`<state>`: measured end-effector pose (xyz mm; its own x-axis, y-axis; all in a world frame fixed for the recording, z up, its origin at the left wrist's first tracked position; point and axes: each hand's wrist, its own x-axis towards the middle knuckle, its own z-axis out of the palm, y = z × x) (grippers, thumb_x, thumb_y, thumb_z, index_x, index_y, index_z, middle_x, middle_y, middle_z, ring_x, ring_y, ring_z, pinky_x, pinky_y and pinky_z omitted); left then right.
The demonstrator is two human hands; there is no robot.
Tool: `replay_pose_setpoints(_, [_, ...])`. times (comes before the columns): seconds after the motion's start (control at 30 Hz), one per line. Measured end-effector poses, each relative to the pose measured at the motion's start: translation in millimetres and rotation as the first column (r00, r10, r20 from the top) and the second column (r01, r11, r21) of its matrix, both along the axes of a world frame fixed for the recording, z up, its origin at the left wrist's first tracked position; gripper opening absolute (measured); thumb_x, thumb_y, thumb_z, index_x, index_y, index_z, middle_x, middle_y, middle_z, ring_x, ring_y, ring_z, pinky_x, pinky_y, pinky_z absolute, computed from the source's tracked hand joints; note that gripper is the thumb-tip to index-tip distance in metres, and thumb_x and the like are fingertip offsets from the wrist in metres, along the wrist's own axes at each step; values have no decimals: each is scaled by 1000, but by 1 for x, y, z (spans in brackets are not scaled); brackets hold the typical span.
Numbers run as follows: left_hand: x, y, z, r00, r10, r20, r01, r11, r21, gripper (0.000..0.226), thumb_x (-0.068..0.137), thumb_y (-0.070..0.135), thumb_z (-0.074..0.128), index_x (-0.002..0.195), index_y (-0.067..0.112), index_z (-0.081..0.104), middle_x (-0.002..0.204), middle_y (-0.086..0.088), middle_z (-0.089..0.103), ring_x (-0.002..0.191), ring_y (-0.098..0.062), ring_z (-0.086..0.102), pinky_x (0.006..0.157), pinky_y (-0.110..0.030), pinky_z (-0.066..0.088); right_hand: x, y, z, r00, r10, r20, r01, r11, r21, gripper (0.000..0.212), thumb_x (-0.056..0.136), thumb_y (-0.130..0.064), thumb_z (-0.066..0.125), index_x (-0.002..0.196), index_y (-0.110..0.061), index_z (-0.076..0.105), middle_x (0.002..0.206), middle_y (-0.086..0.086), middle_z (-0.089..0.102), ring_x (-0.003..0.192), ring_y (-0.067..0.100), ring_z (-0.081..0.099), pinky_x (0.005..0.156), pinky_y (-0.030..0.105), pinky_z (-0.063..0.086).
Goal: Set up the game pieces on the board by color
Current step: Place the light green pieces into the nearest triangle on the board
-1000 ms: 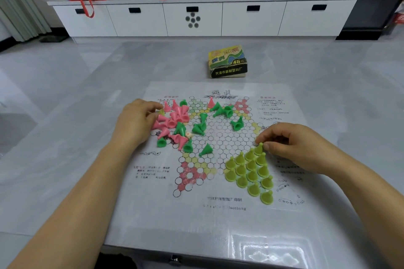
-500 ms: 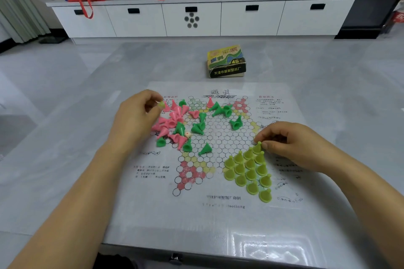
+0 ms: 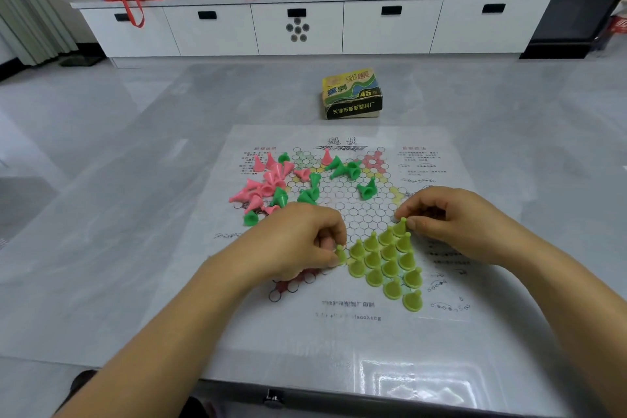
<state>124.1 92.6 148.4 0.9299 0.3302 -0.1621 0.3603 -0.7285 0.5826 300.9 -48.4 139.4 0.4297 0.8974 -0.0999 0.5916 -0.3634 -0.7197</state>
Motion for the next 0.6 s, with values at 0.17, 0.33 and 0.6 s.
replay_pose_setpoints(0.17, [-2, -1, 0, 1000, -6, 12, 5, 1000, 15, 11, 78, 12, 67, 86, 18, 63, 67, 13, 56, 54, 0, 49, 58, -16, 43, 0, 1, 0, 1000, 1, 3, -1, 1000, 3, 17, 84, -17, 61, 81, -33, 64, 96, -6, 67, 91, 11, 61, 85, 32, 49])
replay_pose_setpoints(0.33, [-2, -3, 2, 1000, -28, -1, 28, 999, 24, 11, 79, 13, 66, 89, 18, 62, 70, 12, 56, 59, -2, 52, 58, -16, 43, 0, 2, 0, 1000, 5, 14, -5, 1000, 2, 18, 84, -17, 61, 80, -34, 63, 96, -6, 67, 90, 12, 61, 85, 32, 49])
replay_pose_setpoints(0.6, [-1, -3, 1, 999, -34, 1, 34, 999, 22, 13, 80, 13, 65, 91, 17, 62, 70, 13, 54, 59, -2, 51, 59, -15, 43, 0, 2, -1, 1000, 9, 14, -9, 1000, 5, 18, 84, -15, 61, 80, -32, 65, 93, -6, 67, 88, 13, 61, 83, 34, 48])
